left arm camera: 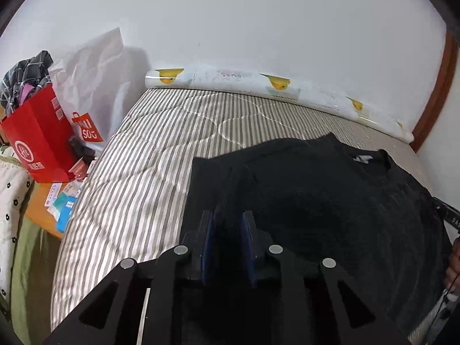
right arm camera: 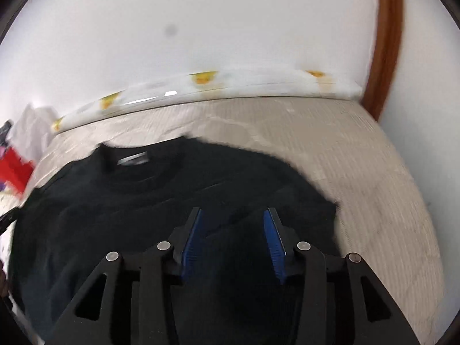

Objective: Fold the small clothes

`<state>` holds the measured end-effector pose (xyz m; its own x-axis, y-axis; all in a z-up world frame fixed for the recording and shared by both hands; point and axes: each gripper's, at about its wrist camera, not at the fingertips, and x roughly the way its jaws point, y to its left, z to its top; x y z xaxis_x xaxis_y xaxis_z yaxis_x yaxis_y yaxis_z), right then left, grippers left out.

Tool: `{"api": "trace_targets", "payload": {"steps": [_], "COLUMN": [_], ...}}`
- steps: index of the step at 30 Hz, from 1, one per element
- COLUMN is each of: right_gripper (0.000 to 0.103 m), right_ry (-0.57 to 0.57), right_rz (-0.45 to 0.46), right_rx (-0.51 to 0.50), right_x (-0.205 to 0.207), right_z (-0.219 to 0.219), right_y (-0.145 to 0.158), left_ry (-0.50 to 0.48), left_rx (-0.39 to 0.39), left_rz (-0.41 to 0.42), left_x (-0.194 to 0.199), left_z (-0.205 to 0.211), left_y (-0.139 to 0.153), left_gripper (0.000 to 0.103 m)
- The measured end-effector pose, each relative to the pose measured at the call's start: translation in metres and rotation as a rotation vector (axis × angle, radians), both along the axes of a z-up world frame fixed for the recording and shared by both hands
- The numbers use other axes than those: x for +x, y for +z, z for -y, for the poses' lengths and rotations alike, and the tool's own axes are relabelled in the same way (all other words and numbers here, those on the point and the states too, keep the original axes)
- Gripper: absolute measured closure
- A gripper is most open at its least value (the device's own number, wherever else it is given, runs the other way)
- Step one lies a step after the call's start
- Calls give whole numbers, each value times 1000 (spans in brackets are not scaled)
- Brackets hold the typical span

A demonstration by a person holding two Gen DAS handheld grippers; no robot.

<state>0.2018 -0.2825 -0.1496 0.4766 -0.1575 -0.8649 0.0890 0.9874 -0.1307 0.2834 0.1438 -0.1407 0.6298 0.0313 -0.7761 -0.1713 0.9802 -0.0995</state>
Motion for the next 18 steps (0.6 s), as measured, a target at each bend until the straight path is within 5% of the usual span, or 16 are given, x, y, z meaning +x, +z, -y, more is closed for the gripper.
{"api": "trace_targets", "payload": {"steps": [6,18], "right_gripper": [54,54], "right_ry": [114,169], "right_rz": [-25,-36], "right_rx": [65,-95], "right_x": [-31,-86], "right_z": [-83,-130], "right_y": [-16,-38], "left_ry": [-6,2], "left_rx": [-17,-124], "left_rz": [34,-15], "left_x": [-50,-165], "left_z": [-1,-25], "left_y": [10,-25], "left_gripper": [47,47]}}
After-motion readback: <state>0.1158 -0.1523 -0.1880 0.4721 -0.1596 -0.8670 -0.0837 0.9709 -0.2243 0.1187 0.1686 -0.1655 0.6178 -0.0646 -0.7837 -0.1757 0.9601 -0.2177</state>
